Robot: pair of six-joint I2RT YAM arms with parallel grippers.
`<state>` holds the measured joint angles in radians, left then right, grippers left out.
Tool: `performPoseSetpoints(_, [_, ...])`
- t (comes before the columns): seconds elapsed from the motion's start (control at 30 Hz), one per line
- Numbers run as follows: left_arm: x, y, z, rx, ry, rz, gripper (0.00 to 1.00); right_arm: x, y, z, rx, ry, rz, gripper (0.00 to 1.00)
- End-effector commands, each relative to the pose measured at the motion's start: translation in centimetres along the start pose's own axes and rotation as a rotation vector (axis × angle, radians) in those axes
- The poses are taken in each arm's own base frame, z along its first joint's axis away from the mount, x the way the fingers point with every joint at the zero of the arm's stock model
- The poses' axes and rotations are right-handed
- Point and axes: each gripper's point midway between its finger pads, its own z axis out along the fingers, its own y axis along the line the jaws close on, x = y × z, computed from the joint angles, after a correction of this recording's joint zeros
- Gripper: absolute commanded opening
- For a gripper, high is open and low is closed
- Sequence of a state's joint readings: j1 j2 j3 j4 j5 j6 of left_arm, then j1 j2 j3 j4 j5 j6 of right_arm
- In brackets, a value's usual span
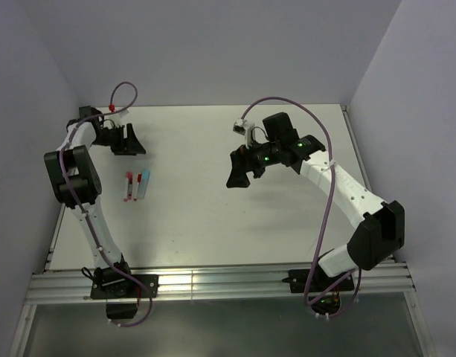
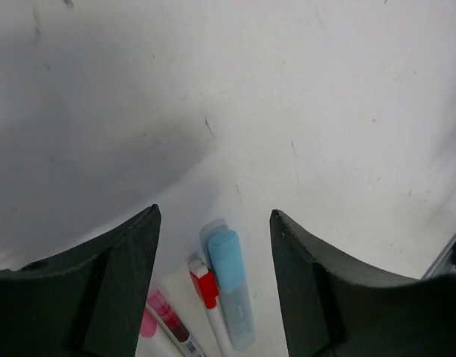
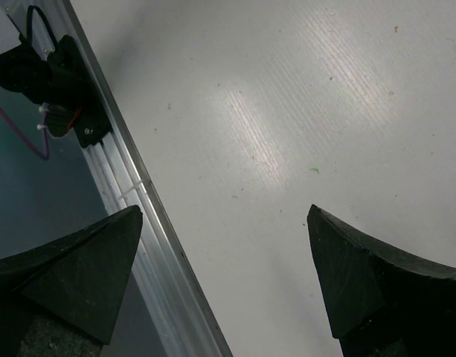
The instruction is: Insert the pens into the pen caps
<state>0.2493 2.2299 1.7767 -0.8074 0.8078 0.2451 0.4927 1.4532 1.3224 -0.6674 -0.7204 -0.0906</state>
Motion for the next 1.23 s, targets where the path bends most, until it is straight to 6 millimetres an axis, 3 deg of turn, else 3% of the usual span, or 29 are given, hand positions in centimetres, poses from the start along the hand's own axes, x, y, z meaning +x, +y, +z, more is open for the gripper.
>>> performPoseSetpoints(0.0, [-7.6,-3.5,-5.4,-0.074,-0.209,0.164,0.67,-3.0,0.5,-2.6,0.068,-0.096,-0.074,1.00])
performPoseSetpoints(0.03, [-8.8,-4.0,-6.3,-0.095,-0.232,0.197,0.77,-3.2,0.4,-2.8,0.077,-0.104,-0.076,1.00])
performPoseSetpoints(0.13, [-10.0,-5.2,-8.2,-0.154,-0.258,0.253,0.78,-3.8,-0.1,-4.1,0.111,-0.137,-0.075,1.00])
performPoseSetpoints(0.17, [-10.1,-6.5,-9.0,-0.161,-0.264,0.284,0.99,-3.9,-0.7,-4.7,0.132,-0.151,-0.065,1.00])
performPoseSetpoints(0.3, [-9.4,-9.5,-10.4,-0.229,-0.269,0.366,0.99,-4.0,-2.6,-6.8,0.191,-0.193,-0.026,1.00])
performPoseSetpoints(0.33, [-8.3,-9.8,-10.0,-0.247,-0.245,0.365,0.99,-3.8,-3.2,-7.1,0.209,-0.198,-0.014,1.00])
performPoseSetpoints(0.4, [-8.1,-13.0,-10.5,-0.284,-0.275,0.402,0.99,-3.4,-4.5,-8.2,0.258,-0.213,0.012,1.00])
performPoseSetpoints(0.43, [-6.7,-15.2,-10.3,-0.264,-0.281,0.401,0.99,-3.2,-4.8,-8.5,0.272,-0.218,0.015,1.00])
performPoseSetpoints(0.53, [-4.9,-17.3,-9.6,-0.241,-0.300,0.404,0.99,-2.2,-5.8,-9.4,0.324,-0.225,0.028,1.00])
performPoseSetpoints(0.57, [-4.4,-19.7,-9.7,-0.221,-0.316,0.432,0.99,-1.4,-6.1,-9.3,0.338,-0.215,0.035,1.00])
performPoseSetpoints(0.67, [-1.9,-21.7,-9.0,-0.184,-0.285,0.434,1.00,0.0,-6.7,-9.3,0.368,-0.213,0.047,1.00])
performPoseSetpoints(0.77, [0.6,-21.8,-8.7,-0.192,-0.265,0.421,0.99,2.3,-7.2,-9.1,0.399,-0.205,0.054,1.00])
performPoseSetpoints(0.8, [1.9,-20.6,-8.1,-0.222,-0.242,0.398,0.99,3.2,-7.2,-9.0,0.406,-0.198,0.058,1.00])
performPoseSetpoints(0.9, [3.4,-20.0,-8.8,-0.266,-0.259,0.396,1.00,4.7,-7.0,-8.5,0.390,-0.190,0.078,1.00])
performPoseSetpoints(1.1, [4.7,-19.3,-9.3,-0.309,-0.265,0.344,0.99,5.3,-6.5,-8.5,0.383,-0.204,0.072,1.00])
performPoseSetpoints(1.2, [4.1,-19.8,-9.7,-0.306,-0.297,0.355,1.00,4.9,-6.1,-8.8,0.375,-0.219,0.063,1.00])
